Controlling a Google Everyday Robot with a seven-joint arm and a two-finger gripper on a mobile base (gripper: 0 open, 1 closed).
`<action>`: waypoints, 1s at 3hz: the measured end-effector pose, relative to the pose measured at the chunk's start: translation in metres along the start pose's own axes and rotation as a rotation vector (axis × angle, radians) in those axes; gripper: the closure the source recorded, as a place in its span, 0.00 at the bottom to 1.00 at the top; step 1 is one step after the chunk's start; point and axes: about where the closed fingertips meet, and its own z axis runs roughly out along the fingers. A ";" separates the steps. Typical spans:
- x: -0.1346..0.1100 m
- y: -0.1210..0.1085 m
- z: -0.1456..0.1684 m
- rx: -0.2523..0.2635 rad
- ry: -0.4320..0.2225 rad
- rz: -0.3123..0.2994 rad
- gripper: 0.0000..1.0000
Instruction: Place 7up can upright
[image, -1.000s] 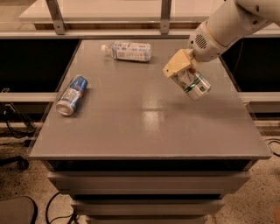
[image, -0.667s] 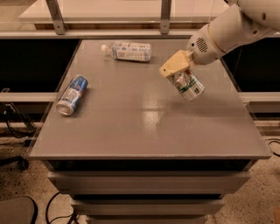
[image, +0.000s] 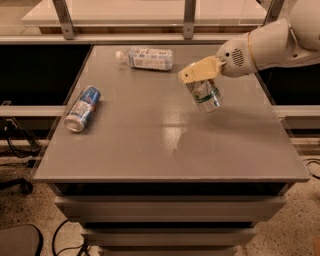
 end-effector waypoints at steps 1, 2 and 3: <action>-0.006 0.005 0.003 -0.081 -0.121 -0.029 1.00; -0.011 0.012 0.010 -0.169 -0.228 -0.058 1.00; -0.016 0.019 0.012 -0.242 -0.321 -0.092 1.00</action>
Offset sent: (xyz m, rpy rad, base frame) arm -0.0026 0.0210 0.0116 0.3995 -0.1876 0.1600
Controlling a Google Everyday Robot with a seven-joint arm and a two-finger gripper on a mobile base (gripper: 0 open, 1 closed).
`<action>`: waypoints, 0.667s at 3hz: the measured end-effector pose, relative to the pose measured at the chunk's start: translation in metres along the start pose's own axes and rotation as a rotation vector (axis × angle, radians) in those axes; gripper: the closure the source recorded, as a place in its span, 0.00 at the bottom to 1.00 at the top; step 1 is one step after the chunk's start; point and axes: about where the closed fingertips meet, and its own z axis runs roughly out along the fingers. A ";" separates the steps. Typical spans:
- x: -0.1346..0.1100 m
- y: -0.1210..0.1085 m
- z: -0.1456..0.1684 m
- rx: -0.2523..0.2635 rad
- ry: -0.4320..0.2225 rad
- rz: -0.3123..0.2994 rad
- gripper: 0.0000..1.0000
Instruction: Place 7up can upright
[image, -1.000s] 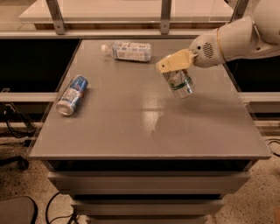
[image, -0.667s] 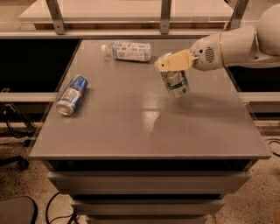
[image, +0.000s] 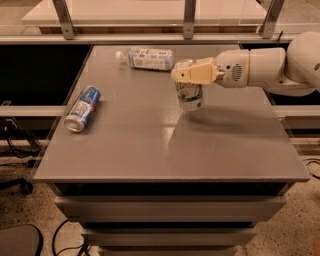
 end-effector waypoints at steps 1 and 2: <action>-0.005 0.007 0.003 -0.037 -0.060 -0.049 1.00; -0.008 0.012 0.006 -0.048 -0.083 -0.084 1.00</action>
Offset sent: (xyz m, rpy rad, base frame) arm -0.0098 0.0098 0.0139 0.0862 -0.1547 0.0383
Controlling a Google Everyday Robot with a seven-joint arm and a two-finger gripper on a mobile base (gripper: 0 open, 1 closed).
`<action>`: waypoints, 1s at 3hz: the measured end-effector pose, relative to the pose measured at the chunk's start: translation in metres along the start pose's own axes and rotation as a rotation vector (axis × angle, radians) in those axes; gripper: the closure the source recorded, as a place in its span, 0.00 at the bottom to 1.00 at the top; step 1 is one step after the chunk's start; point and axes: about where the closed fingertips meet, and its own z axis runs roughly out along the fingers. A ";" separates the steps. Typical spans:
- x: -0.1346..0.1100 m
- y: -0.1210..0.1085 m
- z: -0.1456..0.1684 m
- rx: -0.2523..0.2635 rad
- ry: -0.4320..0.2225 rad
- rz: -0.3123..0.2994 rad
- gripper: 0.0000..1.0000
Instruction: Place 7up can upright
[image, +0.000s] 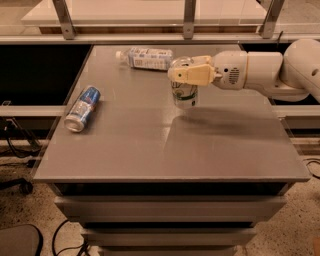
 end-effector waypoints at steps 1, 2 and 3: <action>0.000 0.003 0.005 -0.010 -0.001 -0.020 1.00; 0.003 0.005 0.010 -0.015 0.013 -0.023 1.00; 0.006 0.004 0.015 -0.024 0.027 -0.013 1.00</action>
Offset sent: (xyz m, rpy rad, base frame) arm -0.0020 0.0133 -0.0075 -0.0359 -0.0155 0.0228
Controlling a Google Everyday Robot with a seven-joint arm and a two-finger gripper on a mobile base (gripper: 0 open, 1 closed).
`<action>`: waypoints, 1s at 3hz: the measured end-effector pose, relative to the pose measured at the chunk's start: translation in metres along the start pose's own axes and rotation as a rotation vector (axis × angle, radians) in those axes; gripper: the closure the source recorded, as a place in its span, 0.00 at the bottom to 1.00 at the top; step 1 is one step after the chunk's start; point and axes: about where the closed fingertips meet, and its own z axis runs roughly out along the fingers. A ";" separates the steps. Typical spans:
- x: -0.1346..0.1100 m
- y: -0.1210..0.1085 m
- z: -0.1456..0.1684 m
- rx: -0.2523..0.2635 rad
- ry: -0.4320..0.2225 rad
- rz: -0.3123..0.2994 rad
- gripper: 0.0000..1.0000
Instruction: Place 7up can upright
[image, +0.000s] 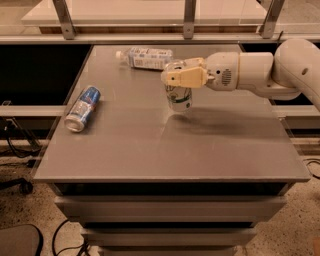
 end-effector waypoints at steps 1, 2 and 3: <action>0.006 -0.004 0.006 -0.012 0.015 0.033 0.82; 0.012 -0.007 0.010 -0.021 0.020 0.062 0.59; 0.016 -0.009 0.013 -0.030 0.021 0.077 0.36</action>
Offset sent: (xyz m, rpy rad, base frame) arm 0.0104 0.0037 -0.0237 0.0061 0.1043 0.0155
